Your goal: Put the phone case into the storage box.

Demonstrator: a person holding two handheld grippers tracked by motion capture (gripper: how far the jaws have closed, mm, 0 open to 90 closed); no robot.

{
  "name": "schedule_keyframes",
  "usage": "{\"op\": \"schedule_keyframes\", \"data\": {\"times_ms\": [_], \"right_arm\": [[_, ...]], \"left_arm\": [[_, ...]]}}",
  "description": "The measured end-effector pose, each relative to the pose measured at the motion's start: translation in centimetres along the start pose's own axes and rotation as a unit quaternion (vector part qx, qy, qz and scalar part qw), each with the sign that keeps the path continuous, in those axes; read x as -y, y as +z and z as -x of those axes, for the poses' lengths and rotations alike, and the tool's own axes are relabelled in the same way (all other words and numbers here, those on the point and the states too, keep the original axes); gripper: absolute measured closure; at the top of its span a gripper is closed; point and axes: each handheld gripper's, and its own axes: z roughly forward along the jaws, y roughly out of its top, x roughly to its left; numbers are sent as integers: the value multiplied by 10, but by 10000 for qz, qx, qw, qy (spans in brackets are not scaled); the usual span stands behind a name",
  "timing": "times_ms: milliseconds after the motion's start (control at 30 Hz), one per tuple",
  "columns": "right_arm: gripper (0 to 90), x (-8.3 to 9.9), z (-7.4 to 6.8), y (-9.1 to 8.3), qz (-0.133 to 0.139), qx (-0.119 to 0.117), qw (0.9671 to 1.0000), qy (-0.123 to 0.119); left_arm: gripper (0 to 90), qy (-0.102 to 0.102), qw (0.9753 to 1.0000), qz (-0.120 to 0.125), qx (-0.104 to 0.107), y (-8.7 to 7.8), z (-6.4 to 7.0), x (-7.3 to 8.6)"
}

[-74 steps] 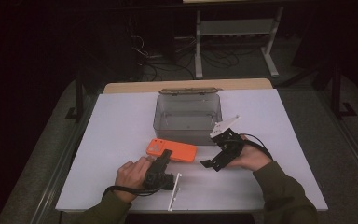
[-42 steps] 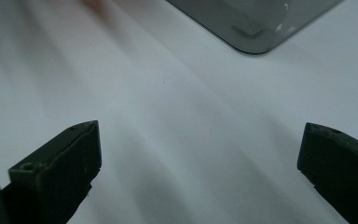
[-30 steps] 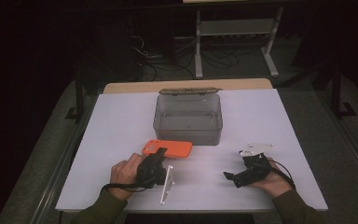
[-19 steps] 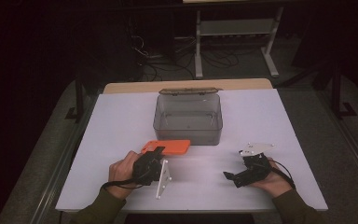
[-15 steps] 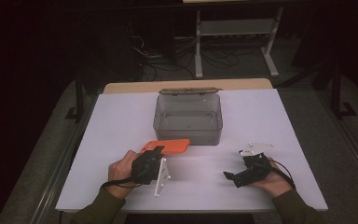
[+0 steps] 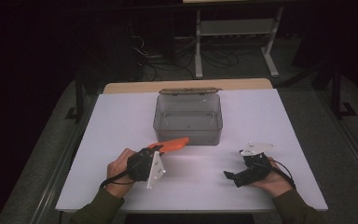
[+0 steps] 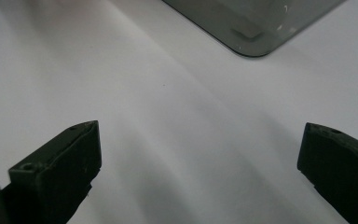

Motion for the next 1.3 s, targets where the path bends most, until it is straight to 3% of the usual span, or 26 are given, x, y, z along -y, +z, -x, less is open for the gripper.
{"op": "schedule_keyframes", "data": {"times_ms": [167,333,667,1000,1167,1300], "right_arm": [[0,0,0,0,2,4,10000,8],[0,0,0,0,-3,1,10000,4],[0,0,0,0,-1,7,10000,18],[0,0,0,0,2,8,10000,25],[0,0,0,0,-2,7,10000,27],[0,0,0,0,-2,8,10000,23]], "left_arm": [[803,-392,9989,147,216,-1,-7,5],[803,-760,9959,280,412,-1,-13,9],[803,-1389,9862,495,757,-2,-21,18],[802,-2044,9695,723,1139,-1,-30,28],[803,-2345,9597,840,1304,-1,-34,32],[802,-2494,9543,874,1395,-1,-37,35]]}}
